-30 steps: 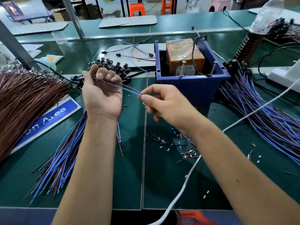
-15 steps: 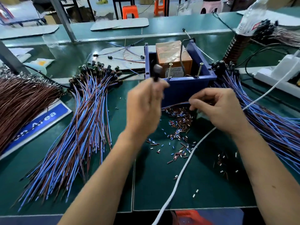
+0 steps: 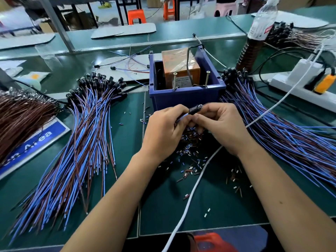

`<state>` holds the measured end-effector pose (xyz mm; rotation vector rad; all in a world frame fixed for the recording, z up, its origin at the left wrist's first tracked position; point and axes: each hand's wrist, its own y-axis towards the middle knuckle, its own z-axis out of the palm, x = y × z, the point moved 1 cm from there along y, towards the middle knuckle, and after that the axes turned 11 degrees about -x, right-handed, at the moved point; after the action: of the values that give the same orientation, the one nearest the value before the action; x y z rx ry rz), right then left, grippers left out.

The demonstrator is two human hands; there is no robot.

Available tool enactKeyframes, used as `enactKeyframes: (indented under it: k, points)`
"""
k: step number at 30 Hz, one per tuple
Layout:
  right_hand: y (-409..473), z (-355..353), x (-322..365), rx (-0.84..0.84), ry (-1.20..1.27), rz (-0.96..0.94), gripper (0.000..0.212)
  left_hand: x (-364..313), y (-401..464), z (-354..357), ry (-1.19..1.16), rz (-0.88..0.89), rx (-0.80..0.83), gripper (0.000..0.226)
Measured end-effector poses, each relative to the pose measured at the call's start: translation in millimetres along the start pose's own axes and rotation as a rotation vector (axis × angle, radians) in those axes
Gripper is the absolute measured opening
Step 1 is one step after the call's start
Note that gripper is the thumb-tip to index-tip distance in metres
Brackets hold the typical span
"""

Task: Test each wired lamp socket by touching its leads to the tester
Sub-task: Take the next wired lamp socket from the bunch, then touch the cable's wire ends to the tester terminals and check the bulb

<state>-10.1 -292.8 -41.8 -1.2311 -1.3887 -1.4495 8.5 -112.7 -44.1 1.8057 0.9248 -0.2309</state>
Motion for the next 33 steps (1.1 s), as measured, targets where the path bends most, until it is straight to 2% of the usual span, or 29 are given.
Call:
enactKeyframes:
  k: [6,10,14,18,20,22,25,30,33]
  points:
    - [4.3,-2.4,-6.2,-0.056,-0.001,0.049,0.017,1.3,2.5,-0.8,0.055,-0.001,-0.089,0.04]
    - [5.6,-2.5,-8.8,-0.072,0.011,0.06,0.022,6.2,0.3,1.1,0.017,-0.096,-0.055,0.025]
    - [7.1,-4.2,-11.2,-0.093,0.043,0.083,0.021,4.3,1.0,0.9,-0.048,-0.155,-0.029,0.031]
    - [6.7,-5.3,-10.8,-0.099,0.051,0.099,0.02,1.0,2.5,-0.2,-0.068,-0.198,0.01,0.047]
    - [6.9,-6.1,-9.1,-0.12,0.052,0.107,0.02,1.5,1.9,-1.0,-0.068,-0.216,0.026,0.04]
    - [8.8,-11.2,-6.9,-0.21,0.11,0.13,0.022,5.0,0.9,-2.5,-0.097,-0.256,0.016,0.026]
    - [11.7,-18.3,-5.8,-0.298,0.128,0.136,0.02,9.2,0.7,-5.3,-0.136,-0.3,-0.038,0.025]
    - [8.0,-9.1,-14.2,-0.168,-0.028,0.067,0.024,7.8,0.4,-0.7,-0.135,-0.311,-0.066,0.024]
    - [6.8,-8.0,-15.5,-0.117,-0.02,0.005,0.009,6.2,-0.2,0.6,-0.119,-0.3,-0.048,0.02]
